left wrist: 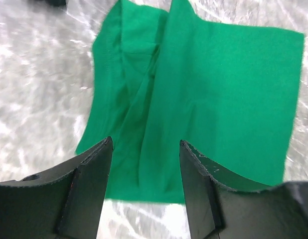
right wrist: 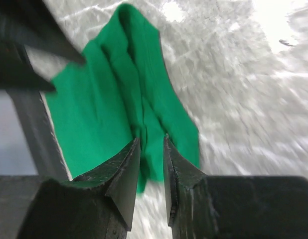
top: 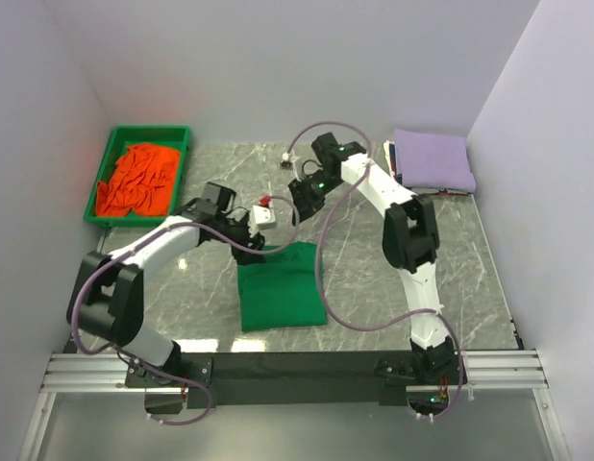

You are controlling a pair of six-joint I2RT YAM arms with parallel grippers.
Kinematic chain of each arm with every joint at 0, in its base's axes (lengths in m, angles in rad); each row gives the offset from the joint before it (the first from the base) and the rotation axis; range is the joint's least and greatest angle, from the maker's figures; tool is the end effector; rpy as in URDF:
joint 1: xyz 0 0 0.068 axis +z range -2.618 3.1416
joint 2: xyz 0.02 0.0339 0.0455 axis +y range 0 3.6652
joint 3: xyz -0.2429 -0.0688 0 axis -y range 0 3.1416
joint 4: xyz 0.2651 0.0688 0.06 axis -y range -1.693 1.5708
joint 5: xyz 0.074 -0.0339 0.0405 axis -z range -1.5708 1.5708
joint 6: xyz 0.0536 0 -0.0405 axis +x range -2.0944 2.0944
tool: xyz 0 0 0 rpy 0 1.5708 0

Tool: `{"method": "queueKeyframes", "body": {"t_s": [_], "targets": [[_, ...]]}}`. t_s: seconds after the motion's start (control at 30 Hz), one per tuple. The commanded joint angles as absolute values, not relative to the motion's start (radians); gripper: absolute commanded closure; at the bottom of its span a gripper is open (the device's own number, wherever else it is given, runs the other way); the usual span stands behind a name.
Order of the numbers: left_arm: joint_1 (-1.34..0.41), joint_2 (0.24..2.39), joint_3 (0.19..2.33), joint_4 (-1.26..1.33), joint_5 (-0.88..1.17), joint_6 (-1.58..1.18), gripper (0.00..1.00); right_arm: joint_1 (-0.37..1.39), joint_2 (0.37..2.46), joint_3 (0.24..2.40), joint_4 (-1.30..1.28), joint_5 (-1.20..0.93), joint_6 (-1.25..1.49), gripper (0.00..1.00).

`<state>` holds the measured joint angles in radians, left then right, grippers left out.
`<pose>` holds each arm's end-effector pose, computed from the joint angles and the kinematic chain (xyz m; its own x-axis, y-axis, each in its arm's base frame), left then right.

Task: Fold and stack the t-shirts
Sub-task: Fold the tshirt

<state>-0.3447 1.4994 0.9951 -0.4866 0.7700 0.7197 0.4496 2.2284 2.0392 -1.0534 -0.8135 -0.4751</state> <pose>0.2936 -0.1451 0.1861 -0.1955 0.5730 -0.7959 0.9714 0.2249 -0.0767 0.4116 0.2419 0.2099 -0.5251 -0.6023 -0.6013 -0.8431 0.2715 0.4643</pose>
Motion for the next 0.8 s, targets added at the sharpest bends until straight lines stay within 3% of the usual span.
{"method": "queueKeyframes", "body": {"t_s": [0.0, 0.2, 0.57, 0.77], "targets": [[-0.402, 1.561, 1.029, -0.390, 0.689, 0.670, 0.39, 0.466, 2.324, 2.103, -1.016, -0.934, -0.336, 0.68], [-0.469, 1.641, 1.046, -0.350, 0.649, 0.675, 0.40, 0.502, 2.376, 2.030, -0.888, -0.950, -0.241, 0.65], [-0.518, 1.762, 1.118, -0.377, 0.663, 0.695, 0.54, 0.512, 2.453, 1.990, -0.856, -0.884, -0.227, 0.65], [-0.526, 1.747, 1.126, -0.414, 0.730, 0.696, 0.54, 0.512, 2.468, 1.971, -0.862, -0.874, -0.241, 0.67]]}}
